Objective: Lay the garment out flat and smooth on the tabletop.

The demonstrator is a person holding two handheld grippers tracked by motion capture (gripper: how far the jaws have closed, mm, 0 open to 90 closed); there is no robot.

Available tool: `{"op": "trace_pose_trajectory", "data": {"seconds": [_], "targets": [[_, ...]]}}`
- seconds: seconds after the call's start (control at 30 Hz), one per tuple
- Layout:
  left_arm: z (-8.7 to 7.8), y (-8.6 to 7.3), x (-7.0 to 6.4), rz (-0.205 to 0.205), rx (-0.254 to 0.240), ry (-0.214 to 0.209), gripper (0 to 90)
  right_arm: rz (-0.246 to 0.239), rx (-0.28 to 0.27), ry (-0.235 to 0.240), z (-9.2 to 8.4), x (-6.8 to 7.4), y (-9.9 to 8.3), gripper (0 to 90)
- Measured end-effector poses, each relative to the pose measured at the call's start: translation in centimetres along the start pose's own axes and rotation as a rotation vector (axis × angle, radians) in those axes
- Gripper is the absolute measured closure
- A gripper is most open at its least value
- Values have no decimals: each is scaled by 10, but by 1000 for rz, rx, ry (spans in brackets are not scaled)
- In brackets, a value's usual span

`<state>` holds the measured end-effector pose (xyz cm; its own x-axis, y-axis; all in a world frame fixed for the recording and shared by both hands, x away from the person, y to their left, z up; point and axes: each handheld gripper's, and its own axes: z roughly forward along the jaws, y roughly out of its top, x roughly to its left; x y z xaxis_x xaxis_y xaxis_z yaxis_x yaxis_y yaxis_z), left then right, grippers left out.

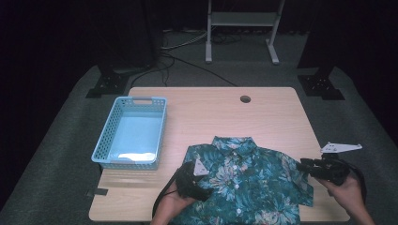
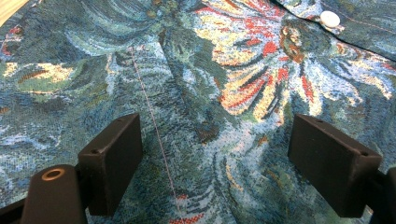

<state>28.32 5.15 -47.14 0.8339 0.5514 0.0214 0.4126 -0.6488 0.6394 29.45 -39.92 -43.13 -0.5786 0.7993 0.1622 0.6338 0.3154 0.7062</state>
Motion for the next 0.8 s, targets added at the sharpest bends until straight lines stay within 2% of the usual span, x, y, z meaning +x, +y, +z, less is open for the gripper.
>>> {"op": "trace_pose_trajectory", "data": {"seconds": [0.1,0.3,0.5,0.53,0.6,0.7,0.8], "targets": [[0,0,0,1,1,-1,173,-15,13,-20,1,1,2,630],[0,0,0,4,1,-2,173,1,1,-23,-3,-4,6,618],[0,0,1,4,0,-3,172,-16,1,-42,-5,-4,10,593],[0,0,1,4,1,-3,173,-8,-3,-31,-5,-4,11,594],[0,0,1,4,0,-3,173,-21,0,-39,-5,-3,13,589],[0,1,1,4,1,-3,173,-11,-3,-13,-3,-2,14,585],[0,1,1,5,1,-3,173,-22,12,15,2,2,12,580]]}}
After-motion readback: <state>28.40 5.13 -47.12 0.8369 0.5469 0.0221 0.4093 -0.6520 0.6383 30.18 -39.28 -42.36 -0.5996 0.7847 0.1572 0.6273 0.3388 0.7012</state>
